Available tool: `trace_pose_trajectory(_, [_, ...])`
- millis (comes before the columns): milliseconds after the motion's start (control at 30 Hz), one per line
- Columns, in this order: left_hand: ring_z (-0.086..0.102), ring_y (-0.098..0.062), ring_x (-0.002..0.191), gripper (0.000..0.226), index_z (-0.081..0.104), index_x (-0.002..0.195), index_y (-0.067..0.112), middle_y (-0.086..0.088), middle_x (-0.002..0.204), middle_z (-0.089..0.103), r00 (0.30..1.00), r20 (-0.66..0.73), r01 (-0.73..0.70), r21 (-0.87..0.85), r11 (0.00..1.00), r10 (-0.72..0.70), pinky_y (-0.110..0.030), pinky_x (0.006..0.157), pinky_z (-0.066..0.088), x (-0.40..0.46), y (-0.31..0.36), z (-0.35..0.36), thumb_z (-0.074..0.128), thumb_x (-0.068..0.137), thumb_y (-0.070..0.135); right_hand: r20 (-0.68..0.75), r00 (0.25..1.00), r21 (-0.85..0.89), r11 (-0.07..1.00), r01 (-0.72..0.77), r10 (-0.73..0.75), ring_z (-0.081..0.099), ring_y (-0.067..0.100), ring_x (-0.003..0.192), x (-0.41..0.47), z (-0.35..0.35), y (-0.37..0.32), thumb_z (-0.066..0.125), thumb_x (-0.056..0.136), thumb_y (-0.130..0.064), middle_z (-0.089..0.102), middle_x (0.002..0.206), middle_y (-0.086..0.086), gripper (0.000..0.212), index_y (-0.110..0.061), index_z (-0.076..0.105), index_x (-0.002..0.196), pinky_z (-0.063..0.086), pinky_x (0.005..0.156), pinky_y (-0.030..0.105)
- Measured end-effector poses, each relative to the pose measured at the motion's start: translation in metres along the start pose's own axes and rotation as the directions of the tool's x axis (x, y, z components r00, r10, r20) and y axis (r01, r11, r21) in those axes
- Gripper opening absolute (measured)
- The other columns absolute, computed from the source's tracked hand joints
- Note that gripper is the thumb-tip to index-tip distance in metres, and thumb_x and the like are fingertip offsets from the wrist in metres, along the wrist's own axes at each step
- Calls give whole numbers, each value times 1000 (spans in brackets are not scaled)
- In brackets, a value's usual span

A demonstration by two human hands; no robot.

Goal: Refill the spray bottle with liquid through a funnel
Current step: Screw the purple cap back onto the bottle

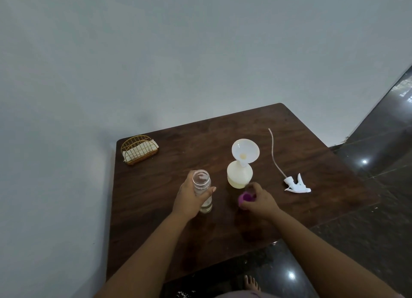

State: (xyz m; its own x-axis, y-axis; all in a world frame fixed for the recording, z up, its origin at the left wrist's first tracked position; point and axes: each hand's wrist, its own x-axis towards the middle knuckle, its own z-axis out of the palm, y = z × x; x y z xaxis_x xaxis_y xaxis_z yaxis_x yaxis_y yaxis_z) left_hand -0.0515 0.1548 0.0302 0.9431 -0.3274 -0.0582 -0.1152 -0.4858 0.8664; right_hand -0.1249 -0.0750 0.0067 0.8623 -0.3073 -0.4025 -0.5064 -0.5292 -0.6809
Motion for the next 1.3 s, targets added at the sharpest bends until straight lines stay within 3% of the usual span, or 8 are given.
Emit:
trace_pose_trajectory(67, [59,-8,108,57,48,117,37,15,112,63,1000,9,2,-9,1000,-2,-44,95,51,0,0,-1,75,70,56,199,980,398,915,-67,-15,59,20,92,-16,0,-34,65,86,-19,56,110,7,45,-22,52,129,52,68,25])
trace_pose_trajectory(133, [60,-7,107,57,49,118,36,15,112,63,1000,12,5,-22,1000,-5,-44,93,52,-1,0,-2,77,72,54,340,928,729,667,-157,-152,60,19,90,-33,-1,-67,56,90,-6,59,108,10,34,-12,58,123,54,68,26])
trace_pose_trajectory(267, [59,-9,108,57,46,114,49,17,112,63,999,36,42,-40,998,-41,-46,92,53,0,3,-3,75,66,58,155,932,841,538,48,-327,64,22,89,-42,-10,-115,69,81,-6,66,98,11,21,-8,61,100,54,77,33])
trace_pose_trajectory(367, [58,-9,112,60,44,116,47,19,114,61,999,39,34,-17,999,-33,-45,94,52,2,3,-2,70,64,64,-69,939,643,705,300,-337,67,19,91,-35,-9,-136,84,68,-26,69,98,4,37,-15,59,93,57,77,32])
trace_pose_trajectory(533, [56,-10,117,67,43,121,46,17,119,59,995,86,58,-20,998,-56,-45,99,50,3,7,-2,67,62,66,-192,859,301,805,511,-474,60,12,99,-24,12,-149,72,83,-33,58,111,-6,39,-27,49,113,55,78,21])
trace_pose_trajectory(733, [54,-16,120,61,32,120,55,7,126,56,989,115,92,32,995,-95,-45,97,52,1,11,-7,74,81,33,-20,767,-237,748,620,-642,54,15,106,-14,29,-132,52,94,-40,43,125,1,41,-25,44,132,47,85,18])
trace_pose_trajectory(1100, [56,-17,115,58,37,135,31,1,123,56,989,95,101,115,988,-112,-42,96,52,6,3,-2,68,86,24,141,641,-542,483,688,-754,50,19,108,-19,32,-130,42,98,-37,44,126,7,38,-26,39,135,49,88,29])
trace_pose_trajectory(1300, [54,-19,117,61,37,136,32,4,123,57,989,102,103,92,990,-112,-45,96,51,5,3,-2,70,85,26,154,713,-526,554,646,-684,55,20,101,-24,29,-137,42,99,-37,42,122,8,33,-27,40,131,50,86,29])
